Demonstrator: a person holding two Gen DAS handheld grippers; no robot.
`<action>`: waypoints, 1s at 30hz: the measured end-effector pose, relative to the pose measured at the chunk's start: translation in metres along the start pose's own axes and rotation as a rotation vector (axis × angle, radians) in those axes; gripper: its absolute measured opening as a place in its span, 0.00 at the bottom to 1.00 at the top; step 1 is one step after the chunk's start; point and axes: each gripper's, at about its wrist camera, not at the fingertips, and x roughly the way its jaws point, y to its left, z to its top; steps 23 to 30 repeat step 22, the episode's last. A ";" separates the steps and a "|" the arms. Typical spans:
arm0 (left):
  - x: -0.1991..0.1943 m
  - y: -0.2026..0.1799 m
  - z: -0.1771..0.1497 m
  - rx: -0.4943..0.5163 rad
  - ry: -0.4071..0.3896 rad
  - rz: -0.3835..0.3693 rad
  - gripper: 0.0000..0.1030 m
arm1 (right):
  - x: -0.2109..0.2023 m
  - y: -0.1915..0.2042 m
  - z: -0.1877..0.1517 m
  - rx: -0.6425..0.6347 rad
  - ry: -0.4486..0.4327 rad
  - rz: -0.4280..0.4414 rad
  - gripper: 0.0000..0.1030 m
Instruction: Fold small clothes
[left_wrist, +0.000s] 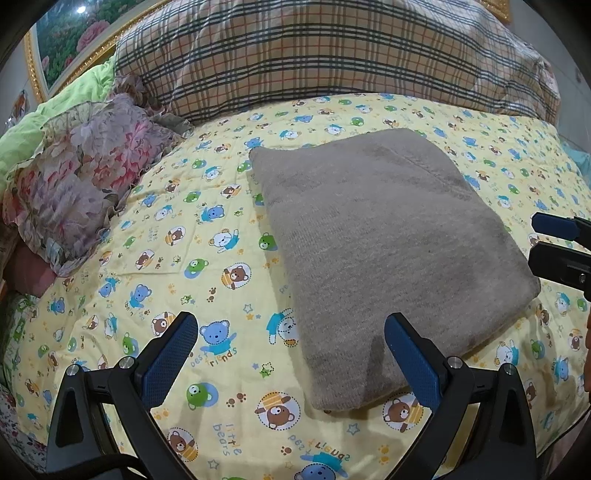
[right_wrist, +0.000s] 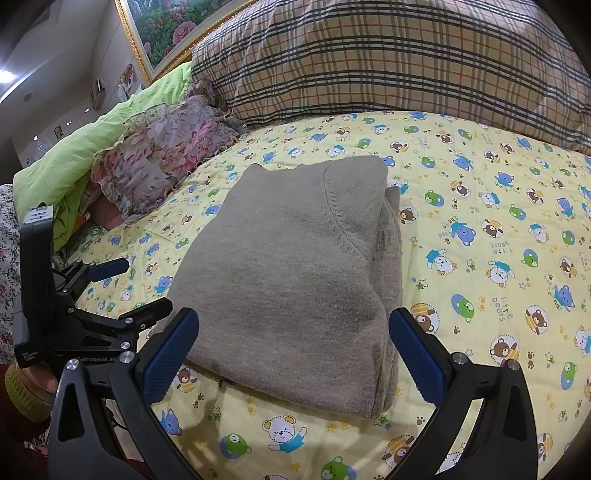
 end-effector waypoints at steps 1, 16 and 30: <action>0.000 0.001 0.001 -0.002 0.001 0.000 0.99 | 0.000 0.000 0.000 0.000 0.000 0.000 1.00; -0.008 -0.006 0.005 0.023 -0.034 0.013 0.99 | -0.004 0.002 0.006 0.000 -0.010 -0.002 1.00; -0.006 -0.005 0.007 0.013 -0.021 -0.004 0.99 | -0.005 -0.002 0.005 0.024 -0.017 -0.013 1.00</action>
